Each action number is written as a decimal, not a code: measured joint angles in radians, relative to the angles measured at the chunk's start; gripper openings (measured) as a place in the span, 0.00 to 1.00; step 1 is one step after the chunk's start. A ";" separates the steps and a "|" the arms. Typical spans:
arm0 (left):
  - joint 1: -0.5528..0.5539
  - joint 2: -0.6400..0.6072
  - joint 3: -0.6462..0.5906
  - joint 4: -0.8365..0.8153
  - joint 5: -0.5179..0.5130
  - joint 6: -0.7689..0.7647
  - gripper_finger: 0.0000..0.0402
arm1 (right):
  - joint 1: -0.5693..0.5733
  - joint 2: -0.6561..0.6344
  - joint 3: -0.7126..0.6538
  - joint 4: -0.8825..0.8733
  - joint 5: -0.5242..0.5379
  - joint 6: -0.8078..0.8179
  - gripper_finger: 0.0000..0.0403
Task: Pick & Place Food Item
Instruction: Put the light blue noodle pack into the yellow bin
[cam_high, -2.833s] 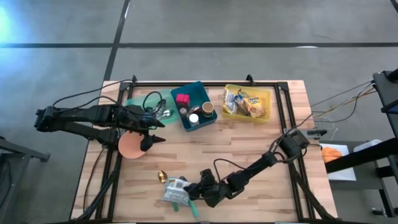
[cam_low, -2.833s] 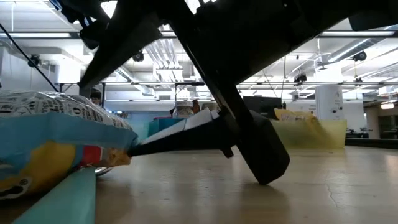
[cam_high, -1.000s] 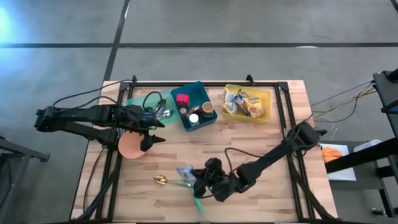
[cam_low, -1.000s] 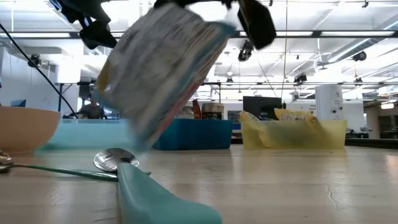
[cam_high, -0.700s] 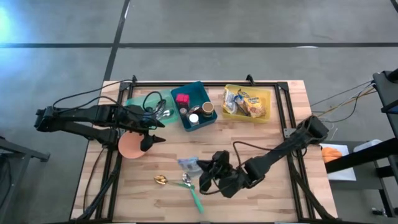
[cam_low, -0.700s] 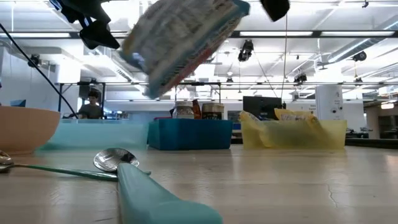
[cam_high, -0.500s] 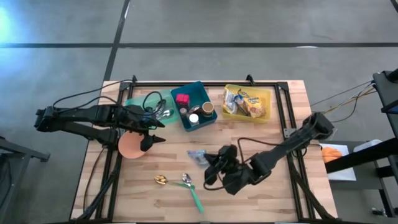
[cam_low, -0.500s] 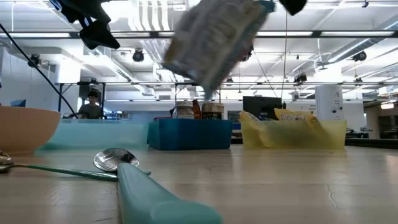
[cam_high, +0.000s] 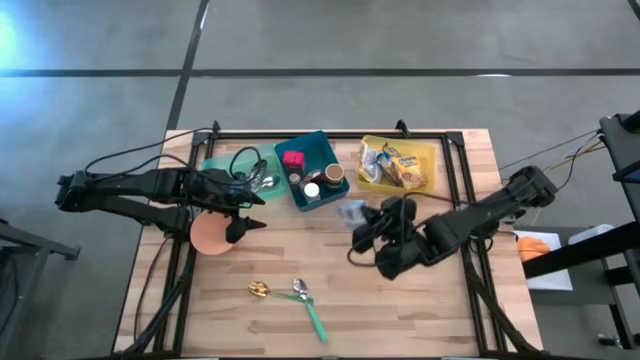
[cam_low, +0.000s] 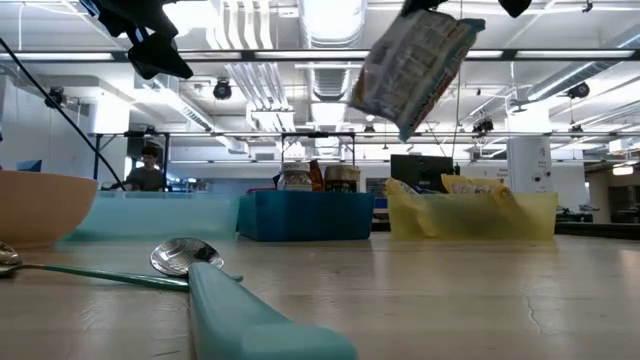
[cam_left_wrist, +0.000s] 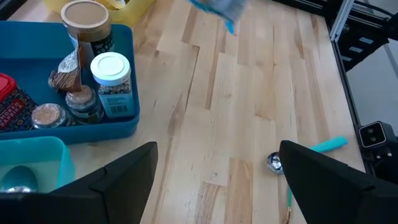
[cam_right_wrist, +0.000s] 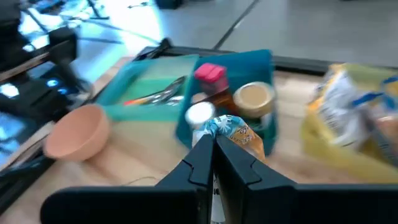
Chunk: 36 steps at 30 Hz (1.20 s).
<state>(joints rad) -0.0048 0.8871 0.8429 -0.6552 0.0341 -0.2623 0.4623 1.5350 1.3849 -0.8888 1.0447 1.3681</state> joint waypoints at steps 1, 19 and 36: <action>0.000 0.000 0.000 0.000 0.000 0.000 0.85 | -0.011 -0.015 0.000 -0.031 0.001 0.007 0.03; 0.000 0.000 0.000 0.000 0.000 0.000 0.85 | -0.244 -0.230 -0.010 -0.314 0.002 0.023 0.03; 0.000 0.000 0.000 0.000 0.000 0.000 0.85 | -0.629 -0.244 -0.131 -0.416 -0.154 -0.083 0.03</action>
<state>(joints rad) -0.0048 0.8871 0.8429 -0.6552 0.0341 -0.2626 -0.1664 1.2915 1.2544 -1.3053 0.8909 1.2849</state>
